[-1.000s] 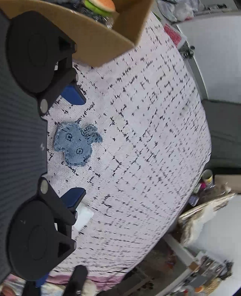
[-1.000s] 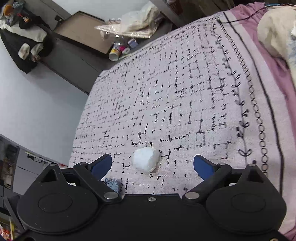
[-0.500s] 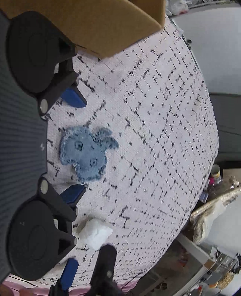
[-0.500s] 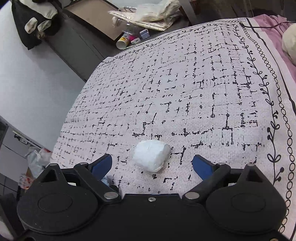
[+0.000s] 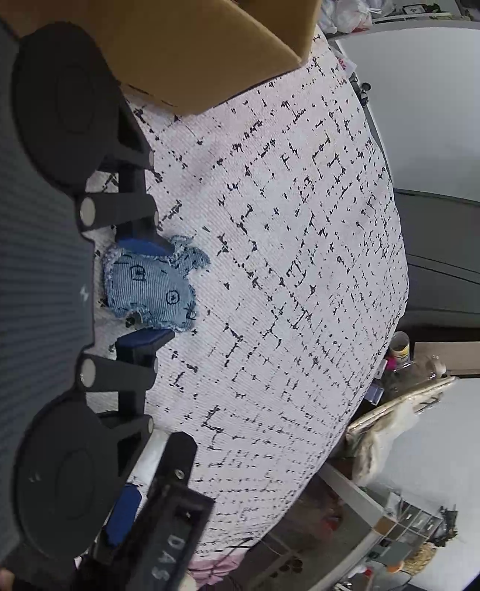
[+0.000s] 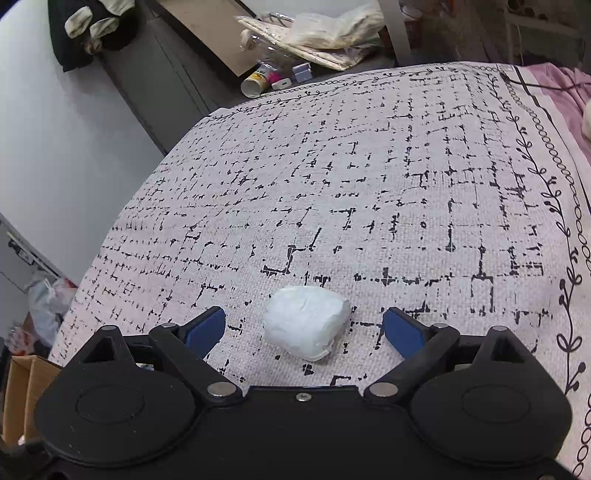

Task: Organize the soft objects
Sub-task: 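Grasp the white wrapped item with the right gripper while the left lifts the fish, then carry the fish and white item to the box and release both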

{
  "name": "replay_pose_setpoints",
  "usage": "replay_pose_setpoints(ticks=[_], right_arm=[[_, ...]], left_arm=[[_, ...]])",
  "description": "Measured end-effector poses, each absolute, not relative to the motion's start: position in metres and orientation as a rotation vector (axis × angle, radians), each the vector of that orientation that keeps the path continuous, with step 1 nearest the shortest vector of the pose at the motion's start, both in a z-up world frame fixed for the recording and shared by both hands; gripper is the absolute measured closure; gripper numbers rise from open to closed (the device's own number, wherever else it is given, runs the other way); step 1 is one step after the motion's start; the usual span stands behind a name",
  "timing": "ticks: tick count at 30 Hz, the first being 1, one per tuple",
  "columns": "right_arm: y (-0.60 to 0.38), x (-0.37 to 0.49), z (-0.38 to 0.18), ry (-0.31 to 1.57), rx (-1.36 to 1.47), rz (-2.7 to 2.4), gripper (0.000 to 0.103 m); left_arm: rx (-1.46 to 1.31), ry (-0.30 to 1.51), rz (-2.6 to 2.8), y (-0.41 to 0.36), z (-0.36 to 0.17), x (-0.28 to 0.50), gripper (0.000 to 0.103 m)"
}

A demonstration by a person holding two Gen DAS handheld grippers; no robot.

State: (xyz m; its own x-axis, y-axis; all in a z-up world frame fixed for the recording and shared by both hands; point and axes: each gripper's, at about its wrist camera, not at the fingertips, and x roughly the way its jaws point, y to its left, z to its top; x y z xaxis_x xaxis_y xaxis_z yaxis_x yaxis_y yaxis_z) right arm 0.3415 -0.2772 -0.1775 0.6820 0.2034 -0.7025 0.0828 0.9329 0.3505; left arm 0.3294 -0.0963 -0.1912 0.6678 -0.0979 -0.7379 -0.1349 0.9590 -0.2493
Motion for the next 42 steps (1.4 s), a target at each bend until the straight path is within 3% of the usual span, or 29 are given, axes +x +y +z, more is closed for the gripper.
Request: replay_pose_setpoints(ticks=[3,5,8,22,32,42], right_arm=[[-0.275,0.342,-0.179,0.821,0.349,0.062,0.019],[-0.272,0.342,-0.179,0.821,0.323,0.057,0.028],[-0.270,0.342,-0.181,0.835,0.314,0.071,0.053],[-0.275,0.334,-0.175,0.841,0.391,0.114,0.054],[-0.274,0.327,-0.157,0.807,0.385,0.111,0.055],[-0.272,0.307,-0.134,0.765,0.366,0.095,0.055]], left_arm=[[-0.303,0.825,0.018,-0.095,-0.189,0.329,0.069],[-0.318,0.828,0.016,-0.093,-0.190,0.330,0.069],[-0.320,0.826,0.010,-0.092,-0.191,0.330,0.070],[-0.383,0.820,0.012,-0.083,-0.182,0.324,0.077],[-0.406,0.780,-0.026,-0.082,-0.166,0.322,0.094],[-0.390,0.703,-0.038,-0.083,-0.142,0.309,0.096]])
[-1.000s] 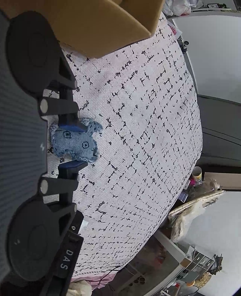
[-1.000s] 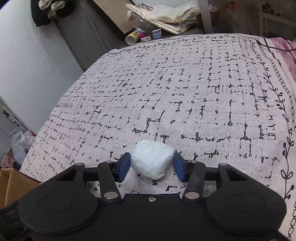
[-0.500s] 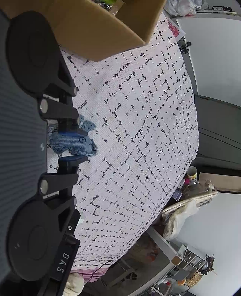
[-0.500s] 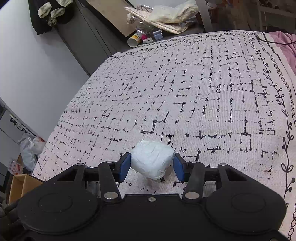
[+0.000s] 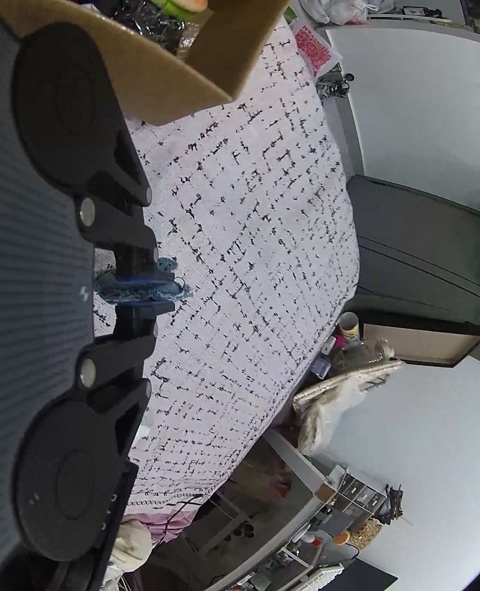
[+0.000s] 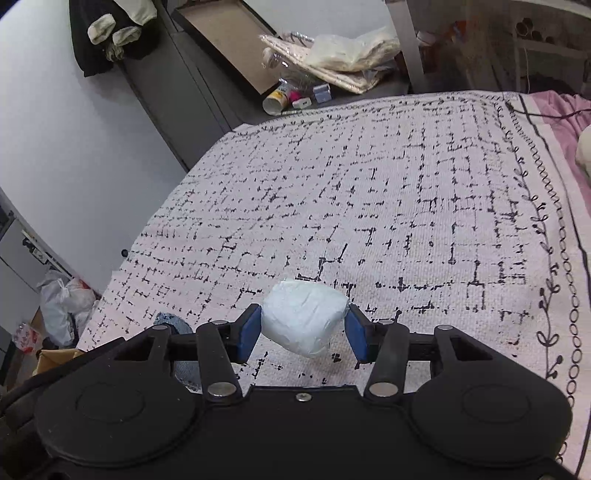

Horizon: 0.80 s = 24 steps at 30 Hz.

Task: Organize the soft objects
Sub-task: 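Carry the fish and white item to the box and release both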

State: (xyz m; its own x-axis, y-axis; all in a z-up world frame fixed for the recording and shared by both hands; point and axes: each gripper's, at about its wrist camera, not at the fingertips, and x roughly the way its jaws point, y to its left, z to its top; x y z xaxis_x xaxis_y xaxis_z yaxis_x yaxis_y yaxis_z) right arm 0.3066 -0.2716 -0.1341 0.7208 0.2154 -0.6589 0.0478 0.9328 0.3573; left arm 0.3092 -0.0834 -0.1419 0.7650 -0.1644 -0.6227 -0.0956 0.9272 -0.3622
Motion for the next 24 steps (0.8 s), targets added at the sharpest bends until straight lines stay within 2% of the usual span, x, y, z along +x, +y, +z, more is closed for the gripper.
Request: replay_pose_setpoints(ticks=[13,24], right_arm=[[-0.277,0.266,-0.100,0.685,0.372,0.108,0.055],[-0.258,0.242,-0.076,0.636,0.338,0.173,0.055]], left_arm=[[-0.417,0.609,-0.072,-0.081,-0.081,0.283,0.096],[-0.395,0.576,-0.023,-0.053,-0.050,0.251,0.096]])
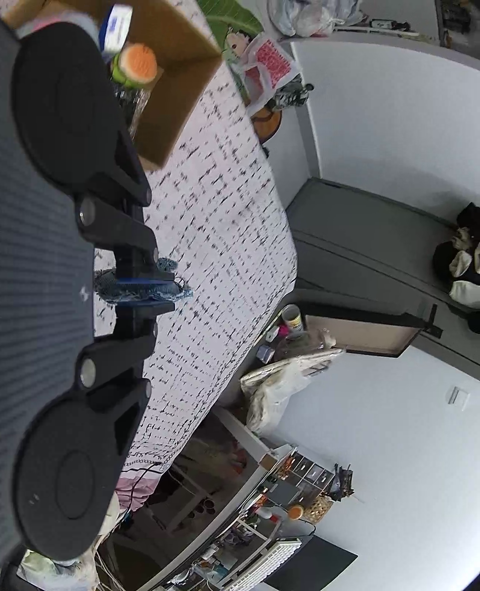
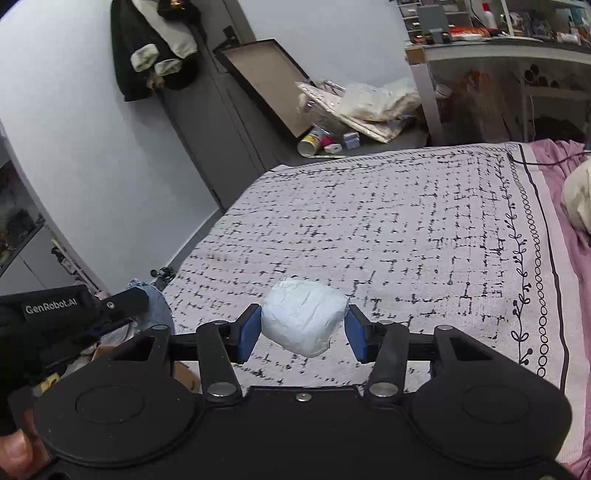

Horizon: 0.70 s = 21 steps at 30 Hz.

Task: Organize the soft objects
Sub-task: 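Carry the fish and white item to the box and release both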

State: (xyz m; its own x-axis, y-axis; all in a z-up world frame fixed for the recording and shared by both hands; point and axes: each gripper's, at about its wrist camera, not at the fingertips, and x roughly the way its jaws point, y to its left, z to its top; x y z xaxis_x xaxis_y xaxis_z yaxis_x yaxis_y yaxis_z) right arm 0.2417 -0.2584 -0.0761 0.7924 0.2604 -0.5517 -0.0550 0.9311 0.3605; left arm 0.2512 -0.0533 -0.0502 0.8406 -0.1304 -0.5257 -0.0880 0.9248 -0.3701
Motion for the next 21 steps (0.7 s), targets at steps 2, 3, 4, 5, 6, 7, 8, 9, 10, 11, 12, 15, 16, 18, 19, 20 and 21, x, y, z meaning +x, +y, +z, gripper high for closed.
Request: replay_pose_setpoints(ticks=[2,3,4,5,6,7,8,9,10,11,12,15,16,18,19,20,21], right_arm=[[-0.254,0.238,-0.073,0.628,0.331,0.185,0.055],[-0.253,0.236,-0.070,0.620,0.330,0.190,0.055],[-0.252,0.234,-0.068,0.611,0.330,0.194,0.055],[-0.250,0.232,-0.065,0.603,0.330,0.201,0.055],[-0.248,0.229,-0.064,0.598,0.330,0.208,0.055],[-0.246,0.227,-0.062,0.594,0.327,0.214,0.055],[-0.245,0.225,-0.061,0.591,0.325,0.217,0.055],[-0.243,0.223,-0.060,0.589,0.324,0.221,0.055],[-0.242,0.221,-0.059,0.588,0.322,0.225,0.055],[-0.240,0.219,-0.058,0.588,0.320,0.228,0.055],[-0.238,0.217,-0.057,0.587,0.317,0.231,0.055],[-0.231,0.210,-0.053,0.577,0.302,0.244,0.055],[-0.229,0.208,-0.052,0.573,0.300,0.248,0.055],[-0.225,0.203,-0.049,0.568,0.298,0.255,0.055],[-0.223,0.201,-0.048,0.566,0.297,0.258,0.055],[-0.222,0.199,-0.047,0.564,0.295,0.261,0.055],[-0.220,0.197,-0.047,0.563,0.291,0.264,0.055]], left_arm=[[-0.391,0.569,-0.014,-0.048,-0.046,0.244,0.096],[-0.390,0.565,-0.008,-0.045,-0.043,0.241,0.096],[-0.391,0.562,-0.002,-0.041,-0.041,0.237,0.096],[-0.391,0.559,0.003,-0.038,-0.039,0.235,0.096],[-0.392,0.556,0.010,-0.035,-0.037,0.231,0.096],[-0.393,0.552,0.016,-0.031,-0.035,0.227,0.096],[-0.392,0.549,0.021,-0.029,-0.033,0.224,0.096],[-0.390,0.546,0.027,-0.026,-0.031,0.221,0.096],[-0.389,0.544,0.033,-0.023,-0.029,0.217,0.096],[-0.389,0.542,0.038,-0.019,-0.028,0.214,0.096],[-0.390,0.540,0.043,-0.016,-0.026,0.211,0.096],[-0.393,0.532,0.057,-0.006,-0.021,0.201,0.096],[-0.393,0.530,0.061,-0.004,-0.019,0.199,0.096],[-0.395,0.525,0.070,0.002,-0.016,0.193,0.096],[-0.396,0.524,0.073,0.004,-0.015,0.191,0.096],[-0.397,0.522,0.076,0.007,-0.014,0.189,0.096],[-0.397,0.520,0.080,0.010,-0.013,0.186,0.096]])
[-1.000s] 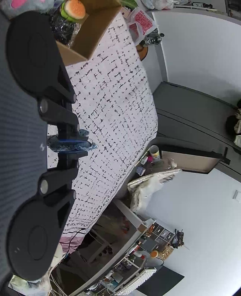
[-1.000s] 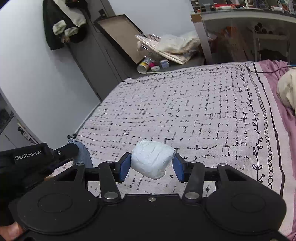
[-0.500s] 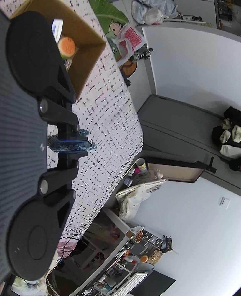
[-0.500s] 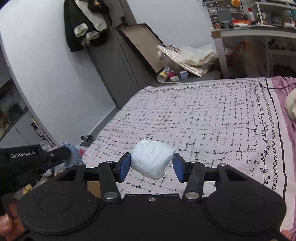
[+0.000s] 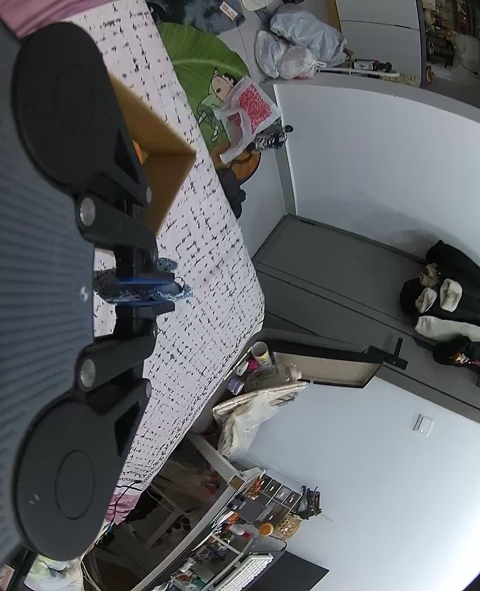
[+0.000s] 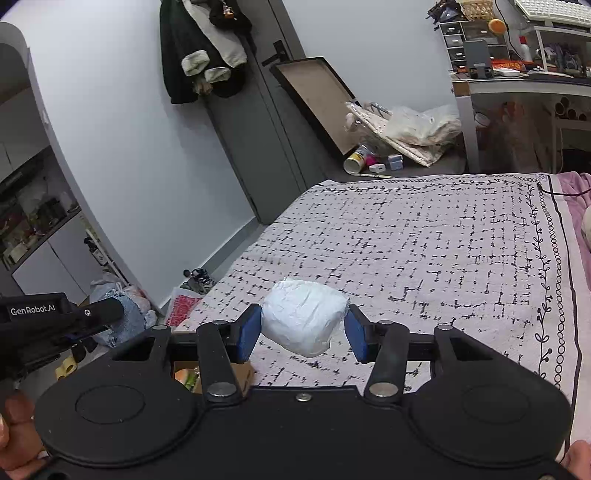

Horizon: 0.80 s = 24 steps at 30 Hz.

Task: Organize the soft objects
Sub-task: 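Carry the fish and white item to the box and release both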

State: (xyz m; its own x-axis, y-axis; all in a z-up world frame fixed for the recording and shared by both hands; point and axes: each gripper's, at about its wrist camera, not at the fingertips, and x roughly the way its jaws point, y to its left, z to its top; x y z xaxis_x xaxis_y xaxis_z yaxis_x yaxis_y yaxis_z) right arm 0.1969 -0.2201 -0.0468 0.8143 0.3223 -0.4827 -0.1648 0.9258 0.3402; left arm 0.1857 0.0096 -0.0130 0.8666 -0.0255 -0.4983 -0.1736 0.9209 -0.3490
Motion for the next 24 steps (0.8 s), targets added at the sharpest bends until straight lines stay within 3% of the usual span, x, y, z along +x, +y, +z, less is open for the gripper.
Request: replay_pose_setpoints(ticks=[24], right_arm=[[-0.165,0.180,-0.048,0.562,0.207,0.372,0.055]], left_arm=[[-0.456,0.571,0.188,0.077,-0.030,0.158,0.096]])
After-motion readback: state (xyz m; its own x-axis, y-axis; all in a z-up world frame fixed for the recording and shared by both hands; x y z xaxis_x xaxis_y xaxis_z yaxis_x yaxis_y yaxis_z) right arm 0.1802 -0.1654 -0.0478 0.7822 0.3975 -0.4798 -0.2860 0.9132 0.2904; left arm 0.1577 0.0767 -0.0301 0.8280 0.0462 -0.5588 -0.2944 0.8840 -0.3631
